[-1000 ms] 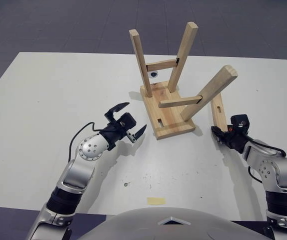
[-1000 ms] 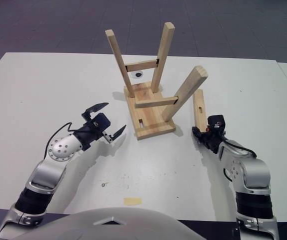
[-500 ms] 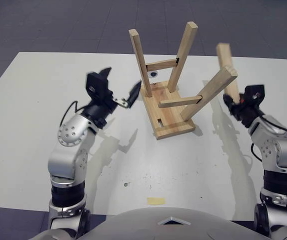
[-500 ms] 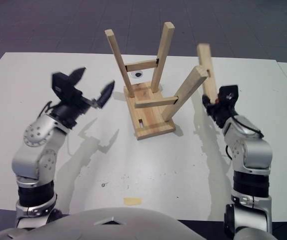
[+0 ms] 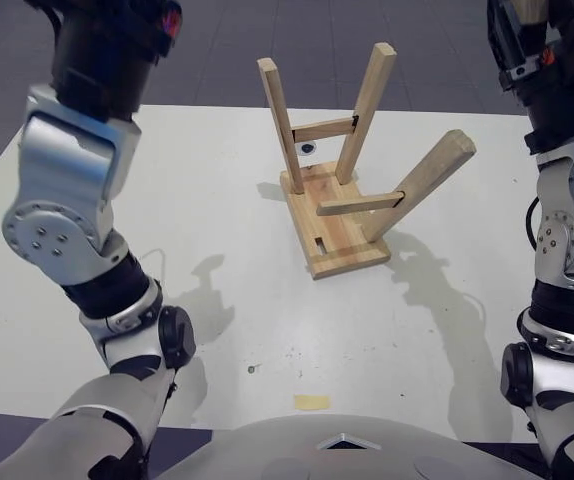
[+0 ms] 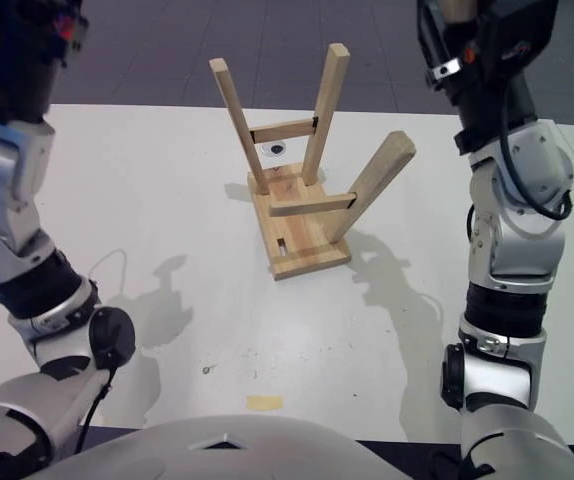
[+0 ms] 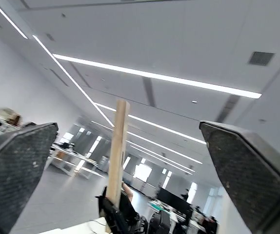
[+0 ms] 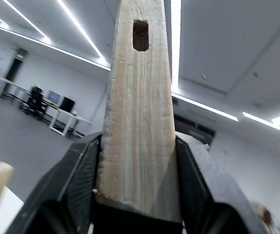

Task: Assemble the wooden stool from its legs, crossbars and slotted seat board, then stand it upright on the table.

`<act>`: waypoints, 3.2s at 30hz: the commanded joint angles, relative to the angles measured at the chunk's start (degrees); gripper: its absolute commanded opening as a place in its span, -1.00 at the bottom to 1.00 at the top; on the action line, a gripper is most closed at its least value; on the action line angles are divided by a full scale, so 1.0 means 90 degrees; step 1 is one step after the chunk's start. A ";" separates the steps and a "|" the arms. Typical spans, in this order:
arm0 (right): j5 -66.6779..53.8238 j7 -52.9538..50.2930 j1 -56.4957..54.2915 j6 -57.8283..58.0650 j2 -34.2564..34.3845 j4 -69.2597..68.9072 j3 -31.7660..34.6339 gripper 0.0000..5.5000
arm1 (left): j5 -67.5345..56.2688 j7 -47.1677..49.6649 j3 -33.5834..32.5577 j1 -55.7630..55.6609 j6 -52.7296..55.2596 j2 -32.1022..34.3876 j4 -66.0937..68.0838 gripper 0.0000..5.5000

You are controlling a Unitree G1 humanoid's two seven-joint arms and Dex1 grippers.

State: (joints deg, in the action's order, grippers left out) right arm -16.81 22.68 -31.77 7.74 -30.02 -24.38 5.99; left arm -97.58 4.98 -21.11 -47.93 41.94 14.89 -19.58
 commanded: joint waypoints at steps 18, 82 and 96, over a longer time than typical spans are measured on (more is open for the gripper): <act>0.0583 -0.0426 0.1892 0.0807 0.1093 -0.1637 -0.1496 -0.25 | -0.0248 -0.0446 0.0701 -0.0568 0.0496 0.1281 0.1109 0.46; -0.2936 -0.0169 0.3132 0.2379 0.1234 -0.0681 0.1230 0.96 | 0.5934 -0.1337 0.0426 0.0102 -0.0934 0.1711 0.1427 -0.63; -0.5741 0.0392 0.2482 0.3475 0.0432 -0.1099 0.0654 0.96 | 0.6040 -0.1724 0.0181 0.0657 -0.0536 0.1838 0.1430 -0.63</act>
State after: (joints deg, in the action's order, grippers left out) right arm -73.98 26.15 -8.69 39.03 -26.70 -34.18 17.40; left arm -42.30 -11.58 -18.21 -42.00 35.67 32.52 -6.49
